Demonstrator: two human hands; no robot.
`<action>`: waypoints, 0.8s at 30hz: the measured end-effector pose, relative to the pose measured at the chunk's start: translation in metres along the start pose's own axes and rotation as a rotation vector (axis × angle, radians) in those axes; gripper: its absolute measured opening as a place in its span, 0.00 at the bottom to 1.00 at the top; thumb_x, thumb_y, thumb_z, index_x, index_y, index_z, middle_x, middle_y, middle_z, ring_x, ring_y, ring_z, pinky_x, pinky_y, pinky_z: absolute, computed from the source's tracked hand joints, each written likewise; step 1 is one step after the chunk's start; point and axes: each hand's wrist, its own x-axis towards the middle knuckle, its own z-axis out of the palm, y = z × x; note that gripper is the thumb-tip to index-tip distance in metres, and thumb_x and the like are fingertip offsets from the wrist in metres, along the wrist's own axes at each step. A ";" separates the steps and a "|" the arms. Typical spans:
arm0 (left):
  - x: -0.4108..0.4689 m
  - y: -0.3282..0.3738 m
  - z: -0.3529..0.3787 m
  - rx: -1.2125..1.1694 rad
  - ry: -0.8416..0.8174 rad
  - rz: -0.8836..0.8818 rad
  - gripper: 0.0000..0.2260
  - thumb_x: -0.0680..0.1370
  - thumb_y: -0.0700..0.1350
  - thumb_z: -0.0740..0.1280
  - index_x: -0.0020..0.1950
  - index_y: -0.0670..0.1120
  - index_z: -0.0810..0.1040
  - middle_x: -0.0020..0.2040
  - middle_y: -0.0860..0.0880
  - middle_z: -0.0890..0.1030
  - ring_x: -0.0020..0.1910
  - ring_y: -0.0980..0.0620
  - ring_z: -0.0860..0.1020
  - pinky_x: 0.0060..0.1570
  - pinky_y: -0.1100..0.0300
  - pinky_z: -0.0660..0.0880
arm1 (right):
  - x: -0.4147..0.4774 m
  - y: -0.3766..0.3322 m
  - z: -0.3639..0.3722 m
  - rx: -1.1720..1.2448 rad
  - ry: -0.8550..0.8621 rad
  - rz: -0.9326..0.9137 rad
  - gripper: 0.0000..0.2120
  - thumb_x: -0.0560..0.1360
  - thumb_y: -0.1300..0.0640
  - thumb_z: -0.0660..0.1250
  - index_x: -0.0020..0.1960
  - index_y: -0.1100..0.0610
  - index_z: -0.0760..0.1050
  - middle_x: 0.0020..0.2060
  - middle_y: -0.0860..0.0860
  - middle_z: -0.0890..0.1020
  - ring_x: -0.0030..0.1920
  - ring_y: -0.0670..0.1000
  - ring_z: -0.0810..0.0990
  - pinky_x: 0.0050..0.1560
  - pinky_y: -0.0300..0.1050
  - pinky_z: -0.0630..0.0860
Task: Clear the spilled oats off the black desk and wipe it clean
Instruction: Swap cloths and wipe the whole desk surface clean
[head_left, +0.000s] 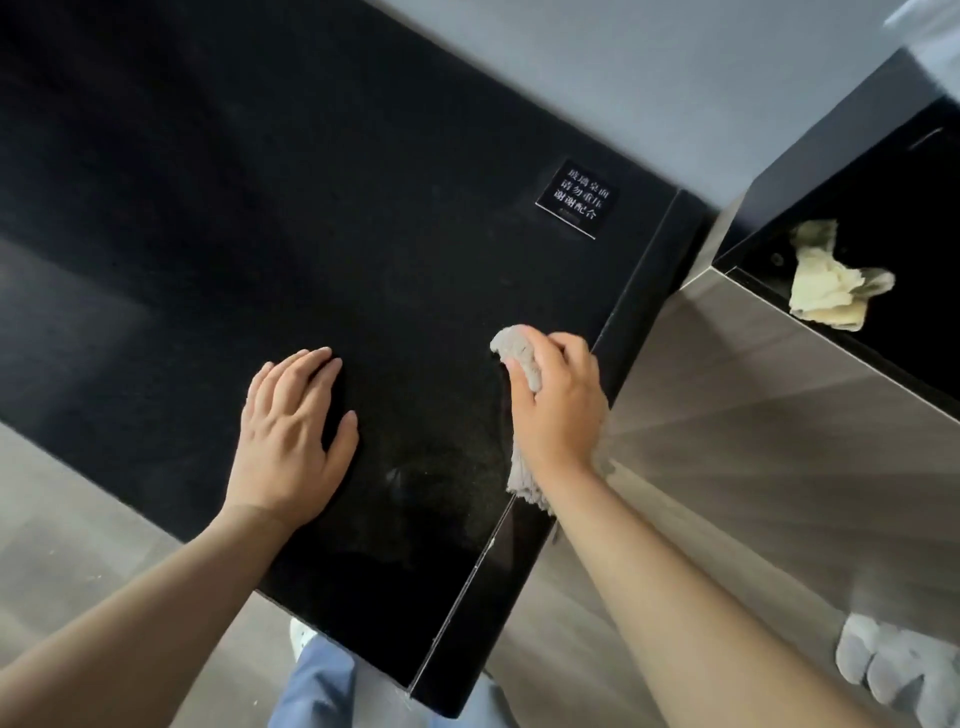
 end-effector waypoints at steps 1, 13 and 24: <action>0.000 0.000 0.000 0.005 0.002 -0.003 0.25 0.78 0.53 0.56 0.70 0.41 0.70 0.71 0.45 0.69 0.72 0.46 0.63 0.75 0.49 0.51 | -0.020 -0.006 0.000 0.010 -0.014 -0.023 0.15 0.75 0.52 0.69 0.61 0.46 0.77 0.53 0.46 0.75 0.50 0.48 0.74 0.41 0.44 0.73; 0.002 -0.006 0.000 -0.013 0.026 0.029 0.23 0.78 0.52 0.56 0.67 0.39 0.72 0.68 0.44 0.71 0.69 0.45 0.64 0.74 0.48 0.53 | -0.054 -0.023 -0.018 0.219 -0.081 0.122 0.14 0.78 0.53 0.66 0.63 0.50 0.78 0.53 0.44 0.75 0.55 0.45 0.74 0.52 0.28 0.68; -0.008 -0.027 -0.022 -0.032 -0.051 0.088 0.21 0.78 0.51 0.57 0.63 0.39 0.76 0.61 0.45 0.74 0.64 0.43 0.69 0.67 0.48 0.64 | -0.151 -0.074 0.003 0.024 -0.109 -0.056 0.14 0.73 0.53 0.69 0.59 0.48 0.78 0.52 0.44 0.74 0.49 0.45 0.73 0.40 0.29 0.59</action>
